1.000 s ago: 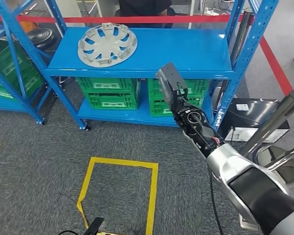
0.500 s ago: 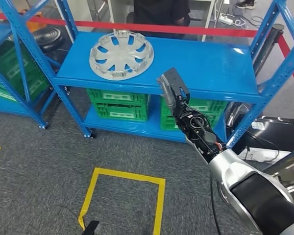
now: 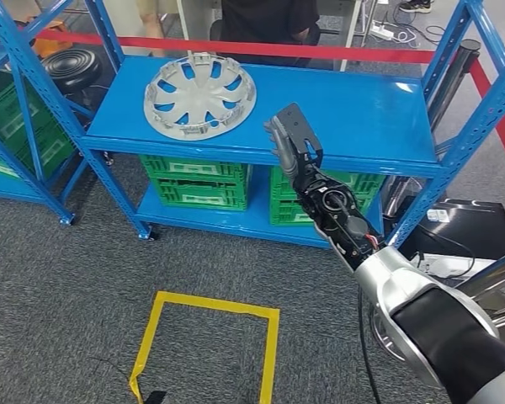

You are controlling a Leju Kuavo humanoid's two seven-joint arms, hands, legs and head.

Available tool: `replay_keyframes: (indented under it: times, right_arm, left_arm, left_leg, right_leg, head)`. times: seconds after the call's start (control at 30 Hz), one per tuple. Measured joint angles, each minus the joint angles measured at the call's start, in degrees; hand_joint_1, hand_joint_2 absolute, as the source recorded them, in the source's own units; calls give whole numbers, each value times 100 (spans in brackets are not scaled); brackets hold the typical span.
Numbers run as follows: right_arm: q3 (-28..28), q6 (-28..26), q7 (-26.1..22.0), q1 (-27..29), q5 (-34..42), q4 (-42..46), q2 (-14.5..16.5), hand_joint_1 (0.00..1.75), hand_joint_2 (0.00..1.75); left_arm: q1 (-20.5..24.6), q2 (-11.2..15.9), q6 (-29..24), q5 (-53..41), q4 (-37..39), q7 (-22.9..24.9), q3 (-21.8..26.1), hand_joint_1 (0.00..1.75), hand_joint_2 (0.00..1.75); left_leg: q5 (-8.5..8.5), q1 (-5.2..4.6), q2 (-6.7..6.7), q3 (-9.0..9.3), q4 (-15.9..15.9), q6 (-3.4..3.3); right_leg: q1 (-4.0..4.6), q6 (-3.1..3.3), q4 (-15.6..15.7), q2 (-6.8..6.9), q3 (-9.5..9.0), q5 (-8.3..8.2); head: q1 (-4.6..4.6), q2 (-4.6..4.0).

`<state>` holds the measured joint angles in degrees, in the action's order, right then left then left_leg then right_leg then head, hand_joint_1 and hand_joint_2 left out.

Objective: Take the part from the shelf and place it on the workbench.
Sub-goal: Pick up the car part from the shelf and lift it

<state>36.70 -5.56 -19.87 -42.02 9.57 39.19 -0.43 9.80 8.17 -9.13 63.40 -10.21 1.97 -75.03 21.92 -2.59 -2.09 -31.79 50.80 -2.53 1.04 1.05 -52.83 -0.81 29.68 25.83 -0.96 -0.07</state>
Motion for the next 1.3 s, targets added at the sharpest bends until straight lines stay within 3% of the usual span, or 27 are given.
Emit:
replay_keyframes:
  times: [0.43,0.8,1.1,1.23,1.3]
  right_arm:
    - [50,48,-246,-170,21,-98,216,0,0]
    - [74,-111,-60,-100,81,87,257,0,0]
    - [82,-177,51,75,113,327,257,0,0]
    - [66,-150,24,82,149,335,257,0,0]
    - [46,-117,-40,81,133,334,257,0,0]
  left_arm:
    - [-188,79,25,140,0,-23,13,0,0]
    - [53,-23,78,-60,0,-379,13,0,0]
    - [-61,73,160,7,0,-403,13,0,0]
    - [-102,69,188,42,0,-349,13,0,0]
    - [-132,49,194,71,0,-368,17,0,0]
  left_leg:
    - [-1,4,-1,1,4,4]
    - [-1,3,-1,2,6,4]
    - [1,4,0,2,7,7]
    - [57,-8,7,13,-30,-68]
    - [100,20,15,102,-127,-114]
  right_leg:
    - [6,12,0,6,-4,-3]
    - [6,13,0,5,-7,-3]
    - [6,13,0,3,-5,-2]
    - [-8,-22,-7,-2,-69,-28]
    - [12,-58,-122,7,-89,8]
  head:
    - [-2,-1]
    - [-3,-1]
    - [-6,-1]
    - [-1,0]
    - [-6,-1]
